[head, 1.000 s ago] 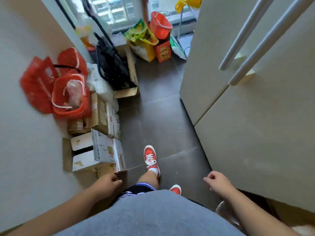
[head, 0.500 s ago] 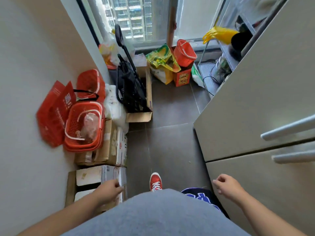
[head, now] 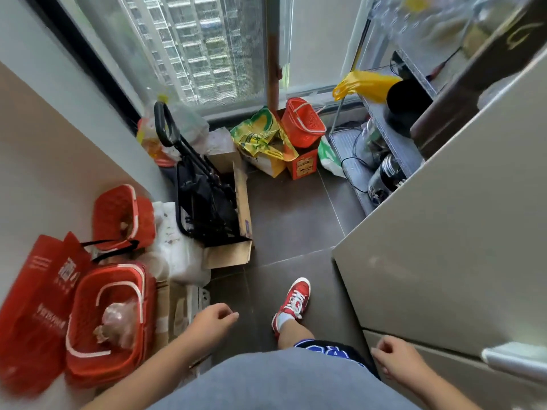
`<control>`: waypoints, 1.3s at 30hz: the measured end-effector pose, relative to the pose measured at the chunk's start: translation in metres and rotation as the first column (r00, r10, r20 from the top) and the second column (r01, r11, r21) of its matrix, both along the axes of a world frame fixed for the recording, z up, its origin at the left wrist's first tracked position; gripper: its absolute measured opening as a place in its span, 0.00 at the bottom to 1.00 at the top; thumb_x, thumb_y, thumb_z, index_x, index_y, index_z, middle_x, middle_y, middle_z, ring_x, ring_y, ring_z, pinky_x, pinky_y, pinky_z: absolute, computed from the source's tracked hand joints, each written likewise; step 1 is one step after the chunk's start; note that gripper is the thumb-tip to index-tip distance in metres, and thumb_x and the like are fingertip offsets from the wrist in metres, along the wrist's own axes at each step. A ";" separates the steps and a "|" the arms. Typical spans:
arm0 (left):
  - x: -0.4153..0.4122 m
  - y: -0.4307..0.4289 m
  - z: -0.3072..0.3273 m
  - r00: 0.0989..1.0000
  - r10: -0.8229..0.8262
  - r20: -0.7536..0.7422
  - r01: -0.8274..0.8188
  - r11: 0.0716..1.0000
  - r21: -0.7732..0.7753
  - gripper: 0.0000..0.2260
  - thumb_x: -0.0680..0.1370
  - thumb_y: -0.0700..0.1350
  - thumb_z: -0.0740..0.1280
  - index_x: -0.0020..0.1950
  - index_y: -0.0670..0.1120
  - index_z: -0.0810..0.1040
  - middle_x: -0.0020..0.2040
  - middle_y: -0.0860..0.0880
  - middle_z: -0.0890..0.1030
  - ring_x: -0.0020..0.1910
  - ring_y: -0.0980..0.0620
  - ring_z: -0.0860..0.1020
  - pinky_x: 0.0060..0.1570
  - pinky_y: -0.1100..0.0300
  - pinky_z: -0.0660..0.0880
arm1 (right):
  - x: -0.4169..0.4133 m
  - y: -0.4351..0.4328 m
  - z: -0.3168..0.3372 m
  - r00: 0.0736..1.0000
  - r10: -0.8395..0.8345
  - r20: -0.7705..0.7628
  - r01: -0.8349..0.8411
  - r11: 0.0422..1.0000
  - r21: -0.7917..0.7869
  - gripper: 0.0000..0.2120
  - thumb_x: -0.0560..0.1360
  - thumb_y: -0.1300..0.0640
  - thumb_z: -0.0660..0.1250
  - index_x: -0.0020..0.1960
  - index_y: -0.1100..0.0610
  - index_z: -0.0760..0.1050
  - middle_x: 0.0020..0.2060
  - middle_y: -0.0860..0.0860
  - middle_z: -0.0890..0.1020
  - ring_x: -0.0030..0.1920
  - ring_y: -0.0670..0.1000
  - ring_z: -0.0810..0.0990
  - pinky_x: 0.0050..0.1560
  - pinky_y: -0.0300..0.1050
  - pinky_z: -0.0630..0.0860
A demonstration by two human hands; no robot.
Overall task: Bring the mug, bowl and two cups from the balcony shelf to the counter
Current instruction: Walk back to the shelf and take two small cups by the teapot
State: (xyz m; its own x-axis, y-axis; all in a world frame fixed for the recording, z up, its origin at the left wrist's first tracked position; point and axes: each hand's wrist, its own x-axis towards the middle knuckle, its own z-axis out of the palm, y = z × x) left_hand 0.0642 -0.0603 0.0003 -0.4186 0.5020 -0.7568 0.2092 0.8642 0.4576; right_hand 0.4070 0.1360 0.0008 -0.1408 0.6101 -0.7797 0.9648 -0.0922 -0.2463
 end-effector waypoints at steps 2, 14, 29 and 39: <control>-0.014 0.037 0.014 1.000 -0.016 -0.013 0.016 1.000 0.024 0.06 0.77 0.55 0.65 0.46 0.55 0.79 0.44 0.53 0.82 0.44 0.56 0.80 0.47 0.56 0.80 | -0.036 0.036 0.011 0.996 0.060 -0.060 -0.060 0.998 0.014 0.09 0.72 0.53 0.69 0.35 0.53 0.74 0.27 0.48 0.80 0.32 0.50 0.77 0.39 0.41 0.73; -0.062 0.282 0.142 0.988 -0.133 -0.085 0.157 0.831 0.534 0.07 0.75 0.58 0.64 0.45 0.58 0.79 0.41 0.60 0.82 0.42 0.62 0.80 0.42 0.64 0.76 | -0.203 0.214 0.133 0.844 0.131 -0.520 0.047 0.948 0.315 0.05 0.72 0.52 0.70 0.38 0.52 0.77 0.32 0.47 0.81 0.35 0.45 0.77 0.39 0.37 0.73; -0.141 0.570 0.249 0.857 -0.458 -0.235 0.423 0.367 0.829 0.09 0.73 0.57 0.67 0.47 0.55 0.80 0.42 0.58 0.83 0.39 0.58 0.80 0.37 0.65 0.75 | -0.276 0.383 0.244 0.660 0.036 -0.751 0.586 0.600 0.544 0.04 0.69 0.48 0.70 0.43 0.45 0.77 0.38 0.41 0.84 0.39 0.42 0.82 0.39 0.34 0.76; -0.142 0.726 0.385 0.727 -0.566 -0.388 0.390 -0.124 0.912 0.09 0.72 0.55 0.67 0.48 0.54 0.80 0.45 0.55 0.83 0.44 0.55 0.81 0.41 0.67 0.74 | -0.296 0.476 0.377 0.685 0.134 -0.717 0.707 0.116 0.697 0.05 0.69 0.56 0.74 0.43 0.49 0.80 0.39 0.44 0.84 0.41 0.44 0.82 0.39 0.28 0.73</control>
